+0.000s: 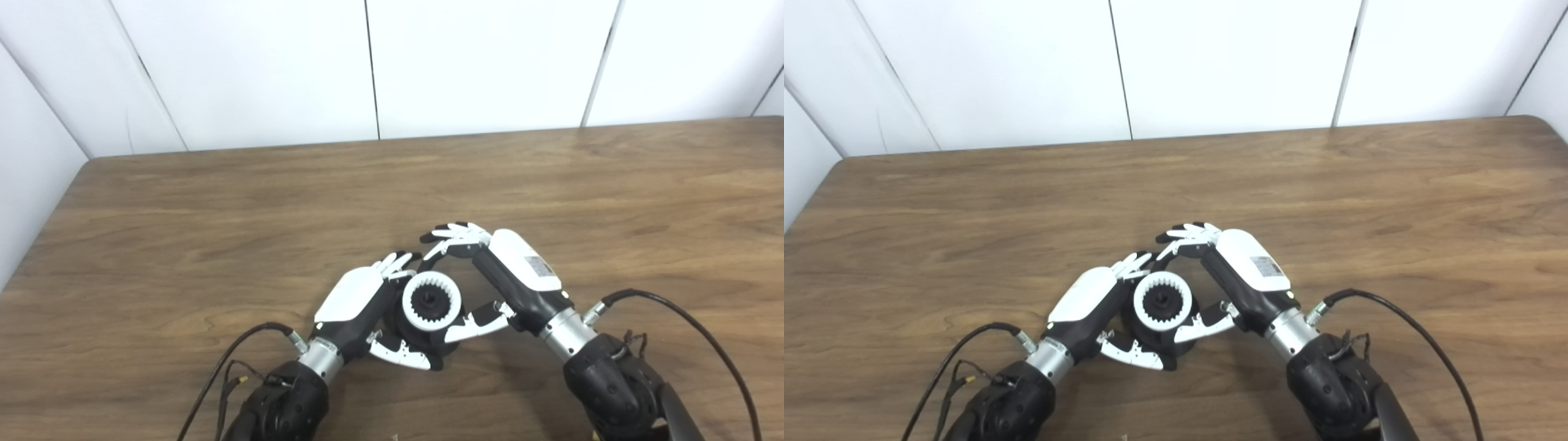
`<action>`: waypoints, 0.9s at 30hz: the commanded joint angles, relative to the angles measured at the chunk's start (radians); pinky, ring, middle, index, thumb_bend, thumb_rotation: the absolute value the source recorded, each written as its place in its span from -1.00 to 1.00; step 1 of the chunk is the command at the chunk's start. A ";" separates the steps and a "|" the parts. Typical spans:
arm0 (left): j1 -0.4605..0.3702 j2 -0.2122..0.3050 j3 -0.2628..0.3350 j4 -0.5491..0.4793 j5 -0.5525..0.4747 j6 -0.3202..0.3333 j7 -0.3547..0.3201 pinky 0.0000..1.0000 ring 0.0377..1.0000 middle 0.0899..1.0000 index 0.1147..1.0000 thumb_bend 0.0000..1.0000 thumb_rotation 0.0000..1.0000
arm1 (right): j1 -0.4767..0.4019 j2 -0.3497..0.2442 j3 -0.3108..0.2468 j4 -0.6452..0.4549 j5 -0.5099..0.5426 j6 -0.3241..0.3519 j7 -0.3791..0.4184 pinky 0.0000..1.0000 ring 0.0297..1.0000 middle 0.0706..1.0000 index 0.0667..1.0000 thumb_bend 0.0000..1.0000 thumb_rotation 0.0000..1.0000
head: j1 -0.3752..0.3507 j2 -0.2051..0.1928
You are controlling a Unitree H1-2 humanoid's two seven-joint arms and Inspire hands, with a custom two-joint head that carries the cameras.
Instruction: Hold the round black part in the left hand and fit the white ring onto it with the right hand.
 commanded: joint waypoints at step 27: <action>-0.013 0.010 -0.010 -0.020 0.010 0.031 -0.012 0.95 1.00 0.95 0.34 0.98 -0.46 | -0.053 -0.033 0.005 0.100 -0.007 0.018 0.033 0.84 0.83 0.70 -0.08 0.03 -0.66 | -0.003 0.013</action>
